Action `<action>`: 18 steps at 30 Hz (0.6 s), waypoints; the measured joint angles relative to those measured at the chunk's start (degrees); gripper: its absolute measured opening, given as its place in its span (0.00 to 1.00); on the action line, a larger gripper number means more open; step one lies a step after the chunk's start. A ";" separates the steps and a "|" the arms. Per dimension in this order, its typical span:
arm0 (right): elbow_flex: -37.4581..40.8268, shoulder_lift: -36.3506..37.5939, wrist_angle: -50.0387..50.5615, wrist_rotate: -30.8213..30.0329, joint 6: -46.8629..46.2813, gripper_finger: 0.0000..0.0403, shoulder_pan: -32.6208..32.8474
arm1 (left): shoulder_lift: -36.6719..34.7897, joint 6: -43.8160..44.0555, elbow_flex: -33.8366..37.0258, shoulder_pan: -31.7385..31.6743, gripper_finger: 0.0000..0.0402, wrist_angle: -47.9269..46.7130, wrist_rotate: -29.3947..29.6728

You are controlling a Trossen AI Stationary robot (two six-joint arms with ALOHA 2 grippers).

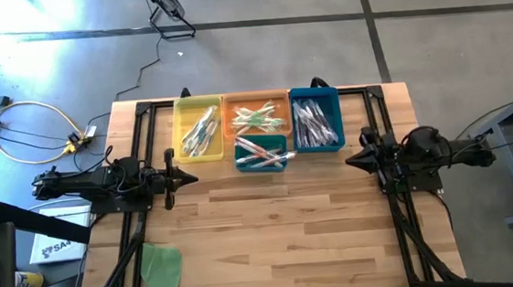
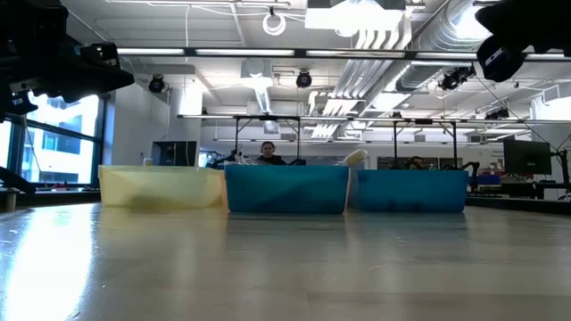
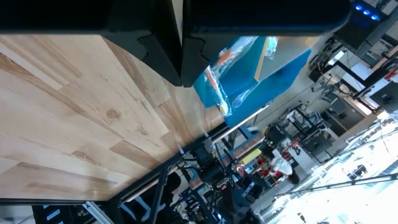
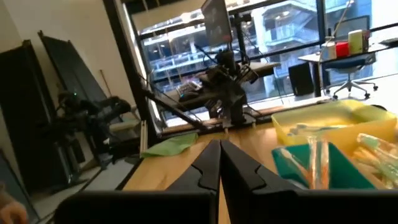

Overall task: Pick & Place Toothbrushes
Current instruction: Return to Home Position

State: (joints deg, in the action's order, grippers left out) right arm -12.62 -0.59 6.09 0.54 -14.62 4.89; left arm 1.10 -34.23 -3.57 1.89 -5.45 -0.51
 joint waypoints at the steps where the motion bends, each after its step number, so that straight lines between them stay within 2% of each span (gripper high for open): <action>1: 0.26 0.17 -0.25 0.13 0.43 0.01 0.00 | 0.00 0.01 0.00 0.00 0.00 0.00 0.00; 7: 3.11 0.21 -0.37 -0.20 2.85 0.01 0.00 | 0.00 0.01 0.00 0.00 0.00 0.01 0.01; 18: 10.36 0.03 -3.13 -0.09 0.75 0.01 0.00 | -0.02 0.00 0.00 0.00 0.00 0.01 0.00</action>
State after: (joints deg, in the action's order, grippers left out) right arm -2.26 -0.57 2.96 0.45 -13.87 4.89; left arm 1.08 -34.23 -3.57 1.89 -5.45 -0.51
